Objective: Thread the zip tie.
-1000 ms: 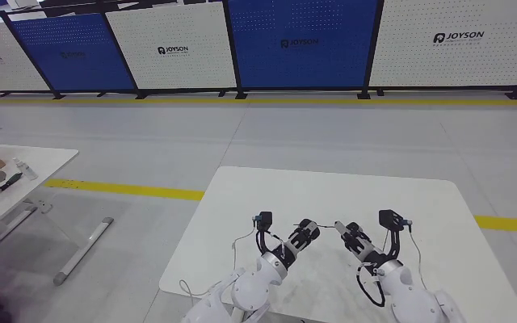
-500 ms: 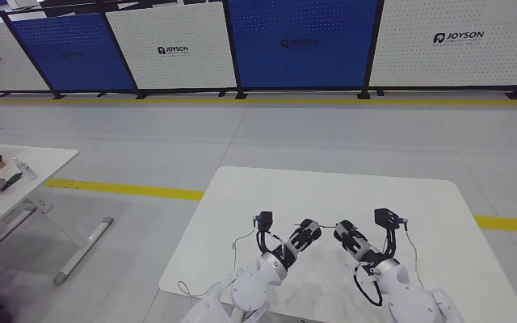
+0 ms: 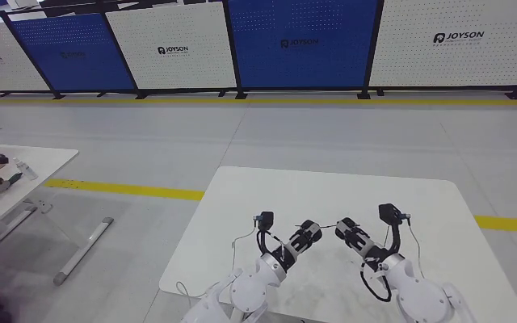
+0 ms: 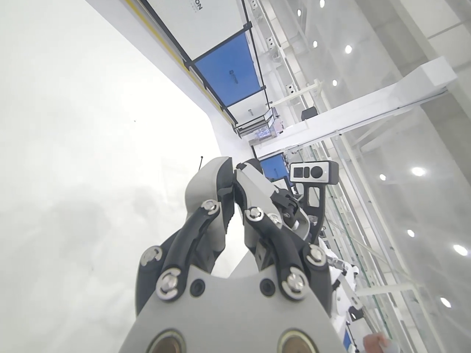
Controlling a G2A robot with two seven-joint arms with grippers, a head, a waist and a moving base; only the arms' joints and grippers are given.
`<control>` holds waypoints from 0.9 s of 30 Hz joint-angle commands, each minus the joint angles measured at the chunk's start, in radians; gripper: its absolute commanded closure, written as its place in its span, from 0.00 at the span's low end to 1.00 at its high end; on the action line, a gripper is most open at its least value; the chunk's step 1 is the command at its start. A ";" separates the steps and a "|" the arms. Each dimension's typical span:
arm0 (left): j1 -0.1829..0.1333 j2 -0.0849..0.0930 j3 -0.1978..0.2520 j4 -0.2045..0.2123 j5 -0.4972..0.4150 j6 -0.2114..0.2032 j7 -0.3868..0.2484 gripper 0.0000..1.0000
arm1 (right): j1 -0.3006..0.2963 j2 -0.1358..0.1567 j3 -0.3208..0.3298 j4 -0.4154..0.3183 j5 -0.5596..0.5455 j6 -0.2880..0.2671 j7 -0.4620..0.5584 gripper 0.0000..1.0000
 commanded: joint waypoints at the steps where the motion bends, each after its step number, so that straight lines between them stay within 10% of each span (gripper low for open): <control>1: -0.003 -0.001 0.004 0.003 0.002 0.001 -0.005 1.00 | 0.003 0.001 0.000 0.003 0.000 0.000 0.018 0.58; 5: -0.007 -0.004 0.012 0.009 0.003 0.002 -0.003 1.00 | 0.006 0.002 0.000 0.007 0.003 -0.001 0.028 0.00; 12: -0.011 -0.011 0.009 0.018 -0.020 0.026 0.037 1.00 | -0.012 0.007 -0.001 -0.005 -0.060 -0.022 -0.001 0.01; 17: -0.013 -0.015 0.008 0.016 -0.027 0.032 0.053 1.00 | -0.028 0.009 0.006 -0.006 -0.058 -0.030 -0.017 0.59; 27: -0.012 -0.020 0.018 0.018 -0.021 0.033 0.057 1.00 | -0.037 0.011 0.008 -0.009 -0.078 -0.030 -0.028 0.98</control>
